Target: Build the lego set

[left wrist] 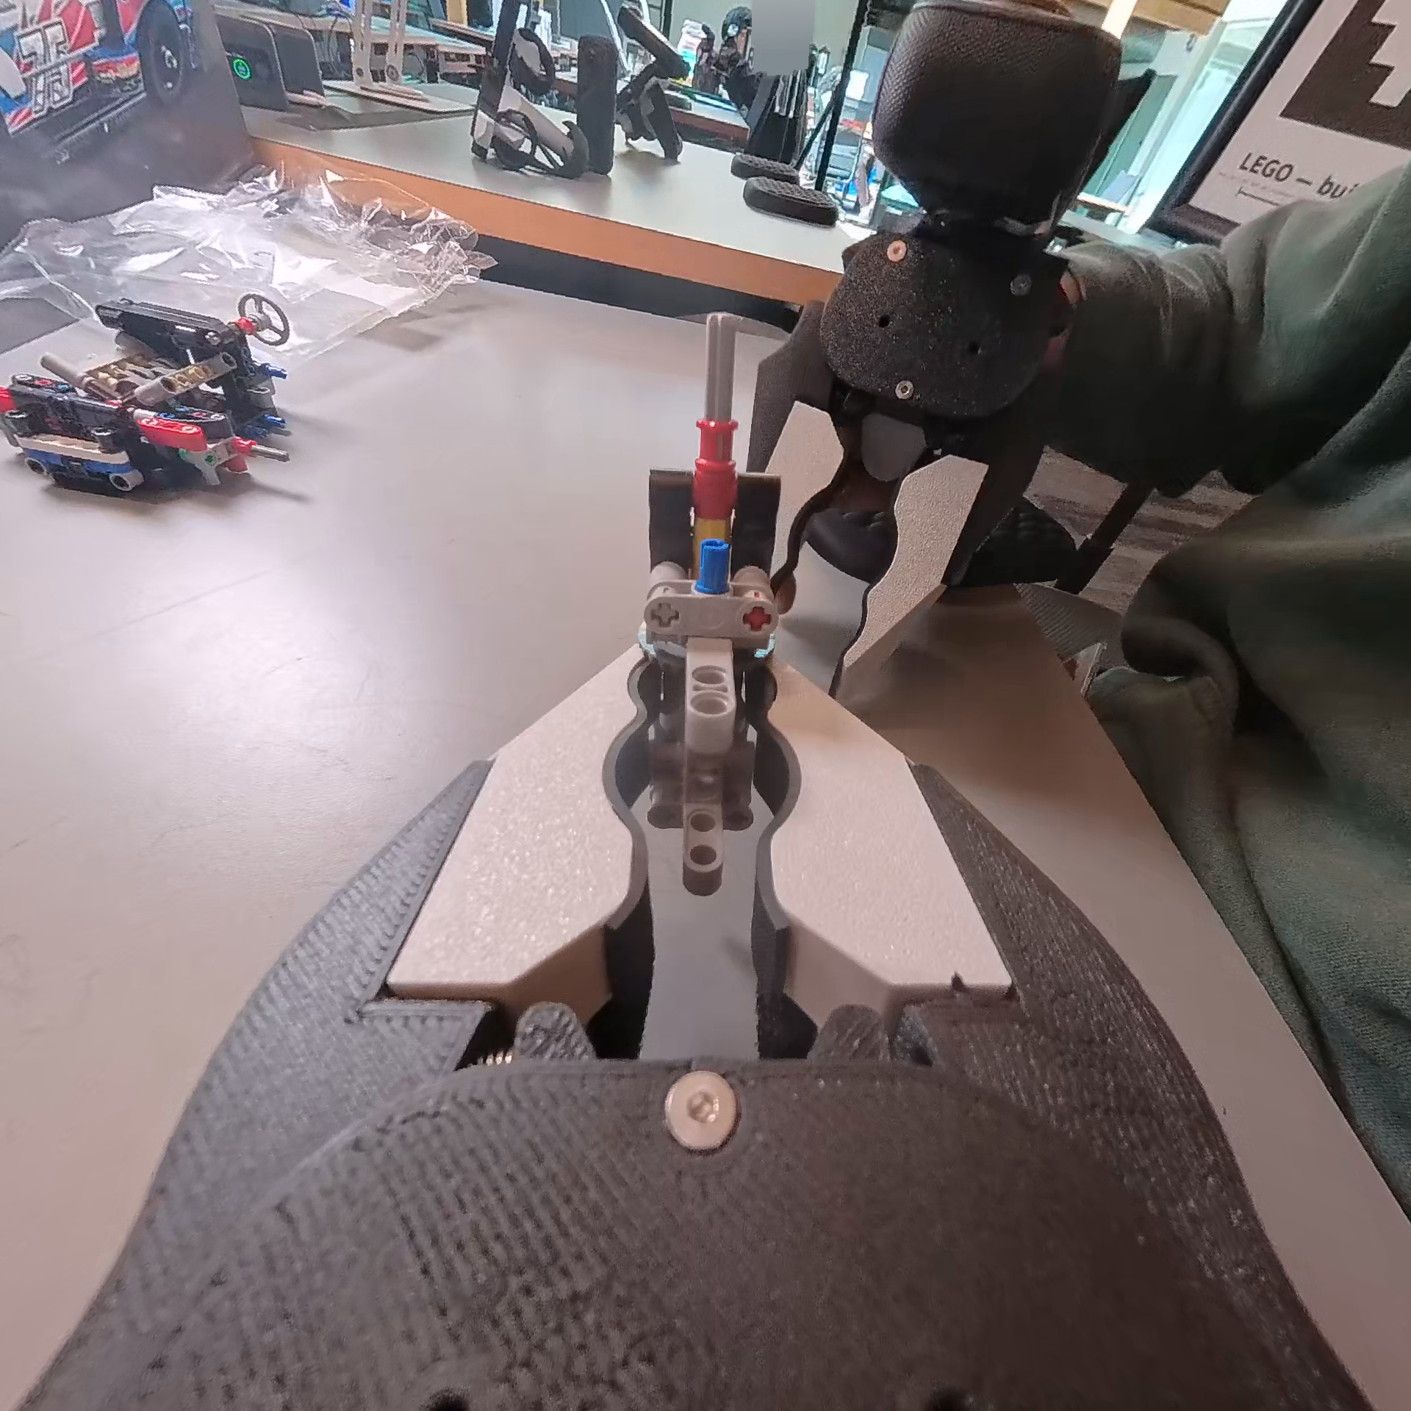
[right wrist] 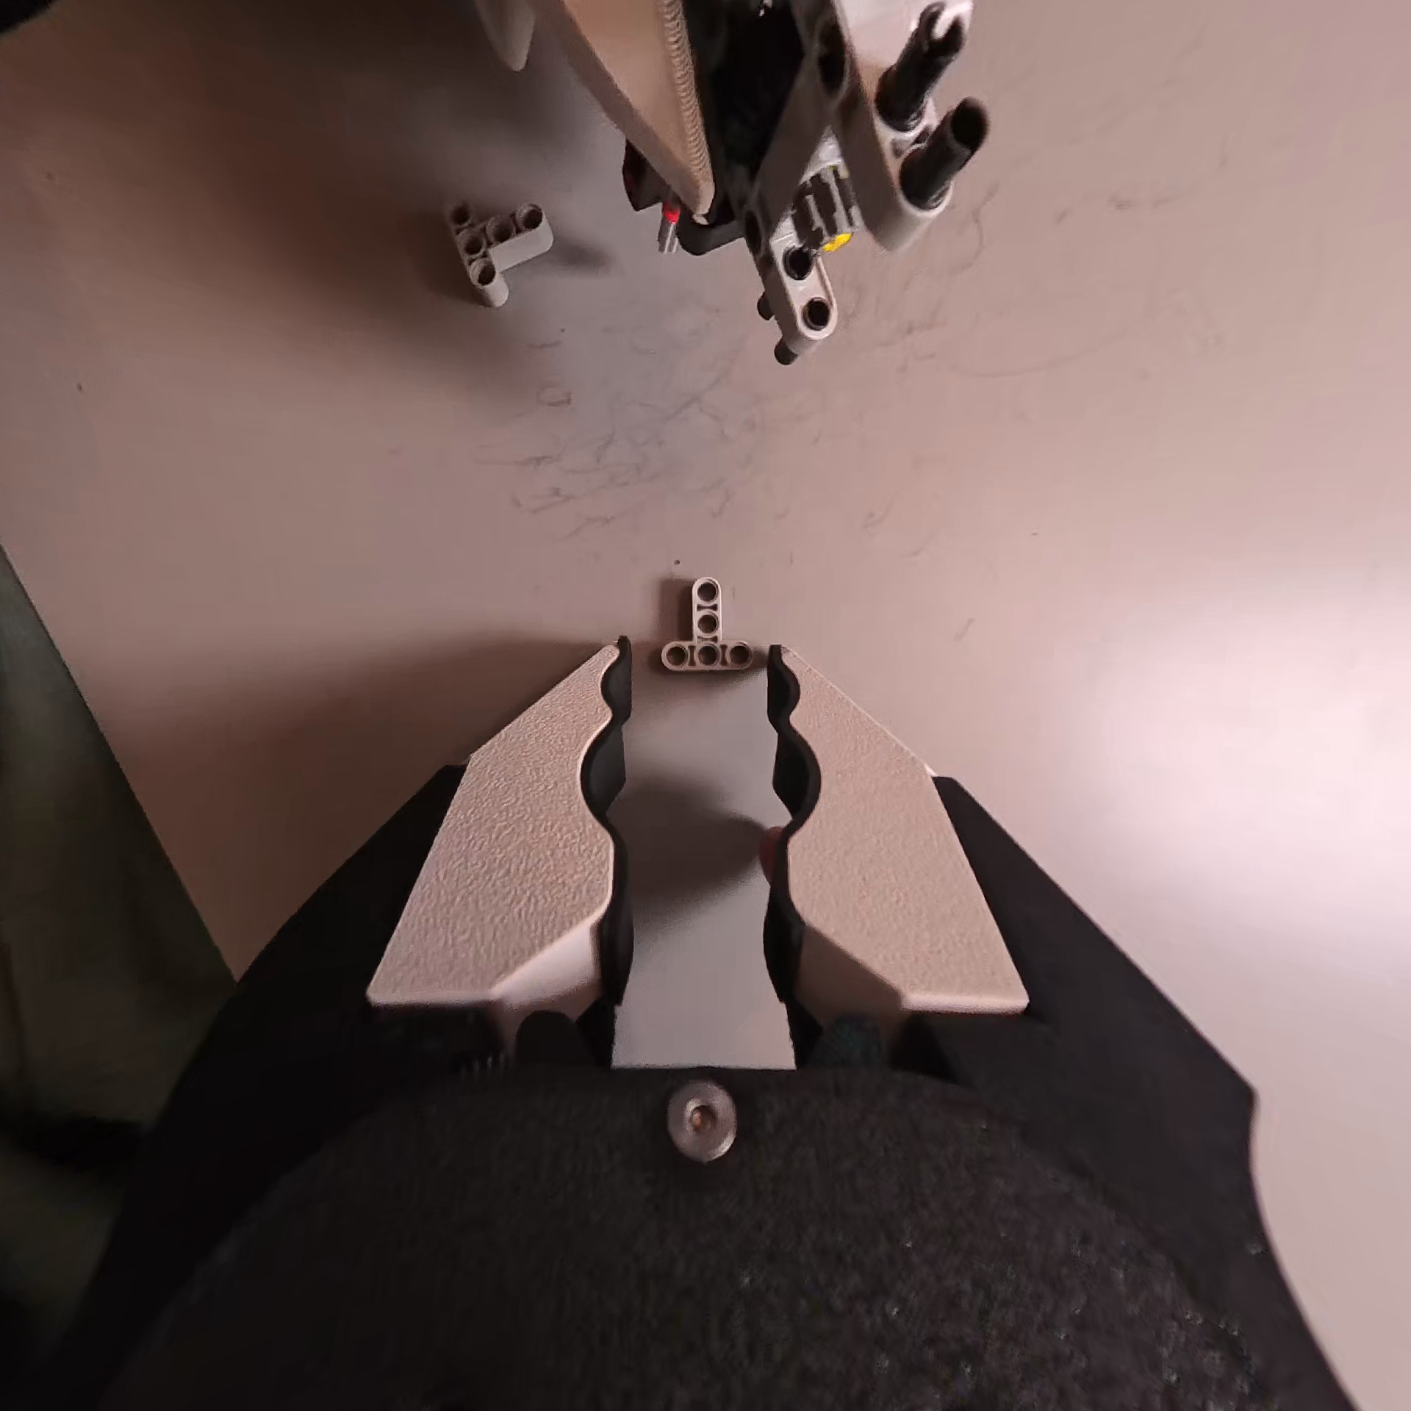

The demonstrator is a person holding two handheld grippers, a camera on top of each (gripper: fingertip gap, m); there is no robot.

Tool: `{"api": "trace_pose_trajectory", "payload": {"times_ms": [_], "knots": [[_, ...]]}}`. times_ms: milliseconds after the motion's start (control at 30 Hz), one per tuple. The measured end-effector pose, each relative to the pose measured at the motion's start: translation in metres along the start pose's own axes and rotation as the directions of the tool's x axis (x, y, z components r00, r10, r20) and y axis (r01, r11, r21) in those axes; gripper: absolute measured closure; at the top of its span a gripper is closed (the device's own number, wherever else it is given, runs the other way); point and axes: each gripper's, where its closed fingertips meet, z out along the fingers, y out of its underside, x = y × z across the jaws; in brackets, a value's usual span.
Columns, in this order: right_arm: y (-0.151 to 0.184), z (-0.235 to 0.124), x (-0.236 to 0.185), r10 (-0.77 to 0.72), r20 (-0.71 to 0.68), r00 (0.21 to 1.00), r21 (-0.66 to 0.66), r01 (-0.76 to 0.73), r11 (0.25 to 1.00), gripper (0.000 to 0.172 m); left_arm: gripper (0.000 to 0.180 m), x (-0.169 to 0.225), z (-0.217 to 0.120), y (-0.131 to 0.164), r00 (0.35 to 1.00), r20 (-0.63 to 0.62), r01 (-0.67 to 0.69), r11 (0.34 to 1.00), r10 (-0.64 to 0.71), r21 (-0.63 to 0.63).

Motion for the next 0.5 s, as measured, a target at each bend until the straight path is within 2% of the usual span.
{"api": "trace_pose_trajectory", "payload": {"times_ms": [133,333,400,500], "knots": [[-0.002,0.001,0.001,-0.005,-0.026,1.0,0.017,0.005,1.0,0.149,0.161,0.001,0.0,0.0,1.0,0.0,-0.001,1.0,0.001,-0.001],[-0.003,0.001,-0.001,-0.133,0.007,0.991,0.021,0.133,0.991,0.15,0.161,0.003,0.0,-0.001,1.0,-0.011,-0.01,1.0,0.01,0.009],[-0.011,-0.008,-0.005,-0.185,0.069,0.98,0.098,0.178,0.979,0.15,0.161,0.005,0.0,-0.002,1.0,-0.017,-0.017,1.0,0.017,0.012],[-0.043,-0.049,0.003,-0.268,0.082,0.96,0.263,0.239,0.935,0.15,0.161,0.008,0.0,-0.003,0.999,-0.025,-0.033,0.999,0.033,0.019]]}}
